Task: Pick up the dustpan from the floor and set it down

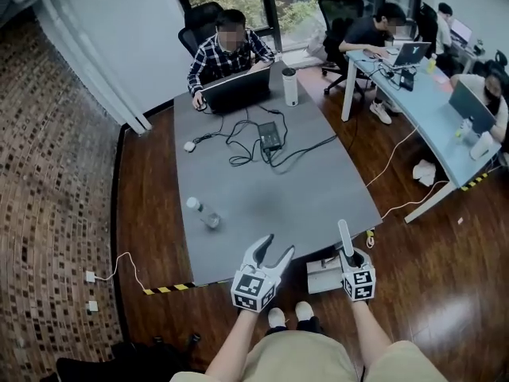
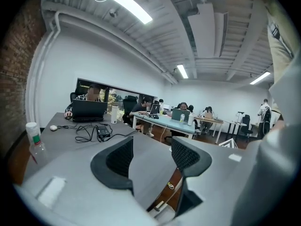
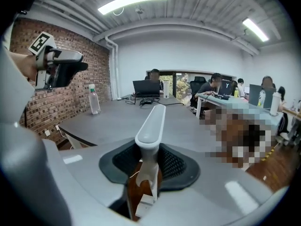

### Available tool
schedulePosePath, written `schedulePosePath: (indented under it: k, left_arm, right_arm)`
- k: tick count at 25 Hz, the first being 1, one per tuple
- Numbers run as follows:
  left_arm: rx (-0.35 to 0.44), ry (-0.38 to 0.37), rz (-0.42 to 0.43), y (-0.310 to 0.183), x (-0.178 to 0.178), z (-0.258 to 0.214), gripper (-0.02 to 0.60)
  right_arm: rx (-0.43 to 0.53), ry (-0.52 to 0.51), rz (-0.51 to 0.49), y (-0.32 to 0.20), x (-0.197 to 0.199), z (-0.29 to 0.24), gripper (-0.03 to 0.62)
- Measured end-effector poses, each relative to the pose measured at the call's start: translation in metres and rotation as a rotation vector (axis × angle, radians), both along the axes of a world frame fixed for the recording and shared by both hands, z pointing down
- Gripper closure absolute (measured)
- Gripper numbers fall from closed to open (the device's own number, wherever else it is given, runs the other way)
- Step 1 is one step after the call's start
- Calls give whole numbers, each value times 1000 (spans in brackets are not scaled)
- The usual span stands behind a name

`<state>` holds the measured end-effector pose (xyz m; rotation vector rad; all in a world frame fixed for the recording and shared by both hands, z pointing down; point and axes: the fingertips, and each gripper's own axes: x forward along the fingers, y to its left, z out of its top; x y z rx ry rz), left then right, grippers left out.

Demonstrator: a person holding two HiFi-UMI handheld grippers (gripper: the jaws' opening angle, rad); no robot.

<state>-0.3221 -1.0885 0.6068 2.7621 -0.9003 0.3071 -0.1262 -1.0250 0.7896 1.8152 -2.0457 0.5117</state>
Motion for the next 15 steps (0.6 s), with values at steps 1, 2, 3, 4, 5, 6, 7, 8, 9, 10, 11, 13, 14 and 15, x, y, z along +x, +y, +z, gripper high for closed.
schedulePosePath:
  k: [1, 2, 3, 4, 5, 6, 7, 8, 9, 10, 11, 13, 14, 15]
  left_arm:
    - [5, 4, 1, 1, -1, -4, 333]
    - [12, 6, 3, 3, -3, -8, 333]
    - [21, 8, 3, 4, -5, -13, 333]
    - [29, 10, -2, 4, -7, -17, 333]
    - [34, 10, -12, 3, -11, -21, 333]
    - [37, 8, -28, 2, -16, -24, 333]
    - [42, 5, -48, 1, -21, -27, 333]
    - [49, 4, -68, -1, -26, -31, 333]
    - [59, 9, -87, -2, -32, -36, 333]
    - [70, 19, -105, -4, -38, -43, 333]
    - [82, 32, -125, -5, -44, -50, 333]
    - [107, 62, -162, -8, -55, -68, 333]
    - [121, 76, -173, -8, -58, -78, 333]
    - [135, 89, -175, -7, -61, -87, 333]
  right_arm:
    - [8, 1, -7, 4, -2, -6, 477]
    - [18, 2, -11, 6, -4, -13, 479]
    - [31, 3, -14, 8, -6, -21, 479]
    - [48, 7, -16, 8, -9, -31, 479]
    - [68, 14, -18, 8, -11, -43, 479]
    - [91, 23, -21, 8, -14, -56, 479]
    - [115, 31, -22, 8, -17, -70, 479]
    - [138, 36, -22, 7, -19, -85, 479]
    - [156, 38, -23, 5, -22, -100, 479]
    - [169, 36, -26, 3, -27, -115, 479]
    - [181, 31, -32, 0, -32, -130, 479]
    - [212, 20, -53, -7, -44, -160, 479]
    - [230, 18, -64, -11, -50, -174, 479]
    - [247, 21, -73, -14, -57, -189, 479]
